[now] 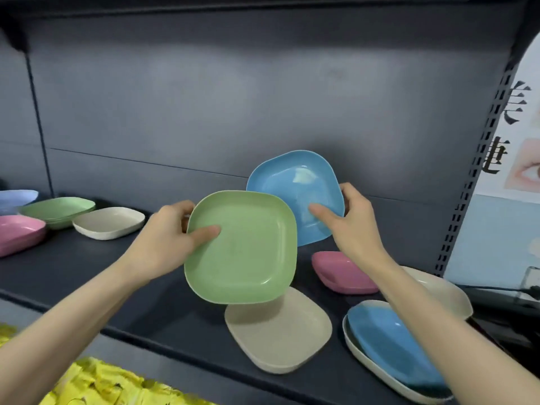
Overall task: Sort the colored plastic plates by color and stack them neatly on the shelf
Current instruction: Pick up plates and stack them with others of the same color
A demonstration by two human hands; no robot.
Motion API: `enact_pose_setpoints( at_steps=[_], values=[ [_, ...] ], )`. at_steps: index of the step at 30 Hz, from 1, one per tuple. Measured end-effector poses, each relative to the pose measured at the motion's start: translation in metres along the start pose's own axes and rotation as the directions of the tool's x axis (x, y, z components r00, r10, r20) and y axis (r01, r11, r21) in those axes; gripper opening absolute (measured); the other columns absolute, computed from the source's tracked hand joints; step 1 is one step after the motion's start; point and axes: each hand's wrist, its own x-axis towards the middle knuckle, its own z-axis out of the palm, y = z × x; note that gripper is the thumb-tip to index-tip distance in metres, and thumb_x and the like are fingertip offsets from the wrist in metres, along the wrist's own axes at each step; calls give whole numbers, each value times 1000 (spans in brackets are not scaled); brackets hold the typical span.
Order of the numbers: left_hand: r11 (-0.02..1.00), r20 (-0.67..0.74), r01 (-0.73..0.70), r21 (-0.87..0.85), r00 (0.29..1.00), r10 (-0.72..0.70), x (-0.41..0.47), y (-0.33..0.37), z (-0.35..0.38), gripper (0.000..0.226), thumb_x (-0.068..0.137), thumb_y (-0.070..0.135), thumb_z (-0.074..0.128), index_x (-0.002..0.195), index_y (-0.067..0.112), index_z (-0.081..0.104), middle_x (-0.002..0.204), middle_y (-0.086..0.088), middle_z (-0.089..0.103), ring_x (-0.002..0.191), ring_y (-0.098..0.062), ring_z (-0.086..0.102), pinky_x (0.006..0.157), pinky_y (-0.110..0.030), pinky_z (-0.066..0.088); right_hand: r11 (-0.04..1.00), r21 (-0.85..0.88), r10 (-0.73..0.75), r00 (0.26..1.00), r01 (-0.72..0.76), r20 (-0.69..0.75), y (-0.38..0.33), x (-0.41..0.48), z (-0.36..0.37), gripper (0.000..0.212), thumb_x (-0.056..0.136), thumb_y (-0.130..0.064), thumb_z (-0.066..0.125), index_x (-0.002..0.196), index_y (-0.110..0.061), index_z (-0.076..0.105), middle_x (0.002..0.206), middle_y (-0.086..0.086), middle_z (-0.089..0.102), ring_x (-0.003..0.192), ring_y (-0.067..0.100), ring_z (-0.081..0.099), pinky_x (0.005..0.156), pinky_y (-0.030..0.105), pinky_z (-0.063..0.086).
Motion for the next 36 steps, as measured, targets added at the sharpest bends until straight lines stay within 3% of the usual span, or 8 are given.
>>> enact_pose_setpoints(
  at_steps=[5, 12, 16, 20, 24, 27, 31, 36],
  values=[
    [999, -46, 43, 23, 998, -42, -46, -47, -96, 26, 78, 30, 74, 99, 18, 65, 87, 1, 72, 82, -17, 69, 79, -47, 54, 999, 44, -10, 999, 8, 39, -43, -45, 86, 15, 83, -15, 67, 92, -20, 56, 81, -11, 63, 66, -3, 56, 56, 9, 43],
    [998, -128, 52, 32, 991, -47, -102, -109, -210, 40, 69, 41, 64, 101, 17, 64, 89, 1, 72, 86, -20, 67, 79, -50, 53, 996, 90, 17, 997, -24, 69, -94, -99, 204, 14, 88, -19, 63, 98, -19, 54, 86, -13, 58, 74, -2, 57, 55, 4, 42],
    [998, -181, 69, -4, 981, -68, -109, -141, -260, 32, 73, 38, 67, 105, 33, 64, 91, 13, 72, 85, -9, 67, 77, -41, 55, 995, 96, -8, 995, -2, 104, -123, -102, 257, 14, 89, -18, 62, 100, -18, 54, 88, -12, 58, 77, 4, 57, 55, 5, 43],
    [996, -267, 84, 22, 961, -75, -97, -170, -294, 22, 81, 28, 70, 102, 24, 65, 82, 11, 71, 80, -13, 66, 61, -32, 50, 994, 113, -29, 991, 15, 129, -136, -92, 303, 13, 89, -17, 62, 99, -18, 53, 87, -11, 59, 76, 4, 57, 54, 5, 43],
    [987, -307, 119, 104, 948, -82, -73, -198, -328, 18, 83, 29, 68, 96, 16, 65, 85, 0, 70, 83, -23, 64, 72, -25, 49, 993, 112, -65, 988, 49, 142, -143, -73, 358, 17, 88, -15, 62, 101, -20, 52, 87, -15, 57, 77, 2, 56, 55, 3, 41],
    [984, -308, 134, 120, 947, -91, -49, -219, -354, 29, 74, 41, 62, 95, 22, 65, 85, -6, 71, 83, -30, 64, 77, -45, 52, 993, 104, -71, 985, 55, 160, -146, -54, 399, 20, 88, -15, 62, 104, -20, 51, 89, -14, 57, 79, 2, 56, 54, 4, 42],
    [969, -357, 154, 192, 931, -78, -8, -251, -391, 20, 84, 26, 67, 103, 19, 64, 87, -6, 70, 84, -27, 63, 75, -40, 51, 990, 129, -71, 985, 51, 155, -147, -26, 453, 22, 86, -13, 63, 104, -19, 52, 90, -14, 58, 80, 2, 56, 54, 4, 43],
    [972, -328, 151, 181, 941, -85, 41, -293, -426, 19, 85, 19, 65, 103, 14, 60, 84, 0, 67, 82, -24, 64, 71, -40, 53, 999, 24, -47, 989, 44, 142, -142, 3, 511, 22, 84, -16, 65, 102, -19, 53, 88, -15, 60, 88, 15, 59, 77, 31, 49]
  ],
)
